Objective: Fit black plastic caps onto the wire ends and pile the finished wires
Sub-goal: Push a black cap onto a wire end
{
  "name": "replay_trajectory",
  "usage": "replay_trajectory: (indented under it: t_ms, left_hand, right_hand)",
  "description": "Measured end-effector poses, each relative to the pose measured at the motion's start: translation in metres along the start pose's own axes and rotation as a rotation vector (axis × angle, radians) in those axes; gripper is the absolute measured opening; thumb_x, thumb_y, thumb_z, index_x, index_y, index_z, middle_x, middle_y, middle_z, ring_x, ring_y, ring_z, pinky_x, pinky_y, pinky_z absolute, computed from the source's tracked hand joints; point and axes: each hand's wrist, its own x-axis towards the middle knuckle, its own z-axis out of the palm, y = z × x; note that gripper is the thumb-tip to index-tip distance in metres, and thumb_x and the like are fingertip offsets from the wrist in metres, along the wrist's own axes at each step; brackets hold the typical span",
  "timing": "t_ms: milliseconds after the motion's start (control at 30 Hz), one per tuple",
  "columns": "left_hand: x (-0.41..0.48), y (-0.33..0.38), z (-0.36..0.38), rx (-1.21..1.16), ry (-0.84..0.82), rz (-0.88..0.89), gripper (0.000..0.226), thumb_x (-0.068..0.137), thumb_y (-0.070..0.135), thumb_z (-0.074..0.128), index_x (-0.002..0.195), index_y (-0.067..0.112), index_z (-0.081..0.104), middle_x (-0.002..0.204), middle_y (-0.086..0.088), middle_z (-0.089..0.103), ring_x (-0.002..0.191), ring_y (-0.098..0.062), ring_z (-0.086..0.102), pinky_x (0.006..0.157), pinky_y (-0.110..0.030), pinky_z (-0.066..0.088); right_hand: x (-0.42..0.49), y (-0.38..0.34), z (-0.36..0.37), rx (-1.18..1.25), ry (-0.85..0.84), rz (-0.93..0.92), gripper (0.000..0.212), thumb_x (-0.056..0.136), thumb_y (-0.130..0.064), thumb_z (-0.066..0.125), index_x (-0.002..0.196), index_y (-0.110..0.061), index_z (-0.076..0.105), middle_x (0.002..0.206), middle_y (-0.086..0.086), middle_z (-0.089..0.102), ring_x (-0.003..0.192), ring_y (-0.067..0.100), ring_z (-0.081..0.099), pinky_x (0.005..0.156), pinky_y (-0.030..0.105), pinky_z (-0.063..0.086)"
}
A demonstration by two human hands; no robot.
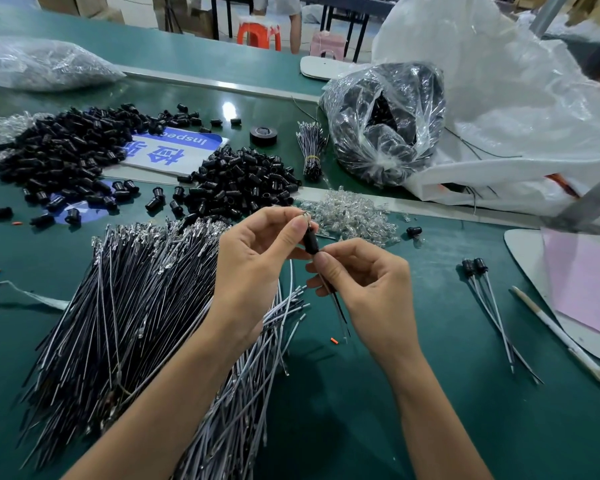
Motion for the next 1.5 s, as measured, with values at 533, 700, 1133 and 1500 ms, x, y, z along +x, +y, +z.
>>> replay_trajectory:
  t_ms: [533,700,1133,1500]
  left_hand:
    - [0.001,0.0005,0.0,-0.073,0.022,-0.018,0.013,0.075,0.019,0.069,0.085,0.014,0.076,0.088,-0.008,0.076,0.078,-0.016,0.071,0.072,-0.024,0.056]
    - [0.0005,-0.0005,0.0003,-0.035,0.04,-0.021,0.015,0.079,0.018,0.065,0.09,0.011,0.073,0.09,-0.009,0.076,0.08,-0.018,0.071,0.077,-0.029,0.059]
    - [0.0007,-0.0012,-0.004,-0.083,0.038,-0.04,0.023,0.065,0.027,0.077,0.083,0.014,0.076,0.087,-0.008,0.076,0.078,-0.015,0.07,0.069,-0.022,0.056]
    - [0.0007,-0.001,-0.0044,-0.057,-0.014,-0.031,0.009,0.076,0.022,0.071,0.083,0.018,0.074,0.089,-0.006,0.076,0.077,-0.011,0.068,0.069,-0.02,0.054]
  right_hand:
    - [-0.001,0.005,0.0015,-0.022,0.06,-0.05,0.007,0.087,-0.005,0.07,0.084,-0.011,0.068,0.076,0.007,0.075,0.07,0.02,0.074,0.066,0.027,0.059]
    - [-0.0009,0.0058,0.0029,-0.022,0.062,-0.058,0.009,0.087,-0.005,0.07,0.084,-0.013,0.068,0.076,0.007,0.074,0.07,0.019,0.074,0.065,0.026,0.058]
    - [-0.0002,0.0094,0.0022,-0.033,0.029,-0.048,0.008,0.088,-0.003,0.069,0.085,-0.01,0.067,0.077,0.007,0.075,0.07,0.02,0.074,0.066,0.028,0.059]
    - [0.0022,0.0061,0.0018,-0.04,-0.015,-0.034,0.01,0.082,-0.006,0.074,0.086,-0.014,0.071,0.072,0.001,0.074,0.061,0.015,0.07,0.06,0.018,0.052]
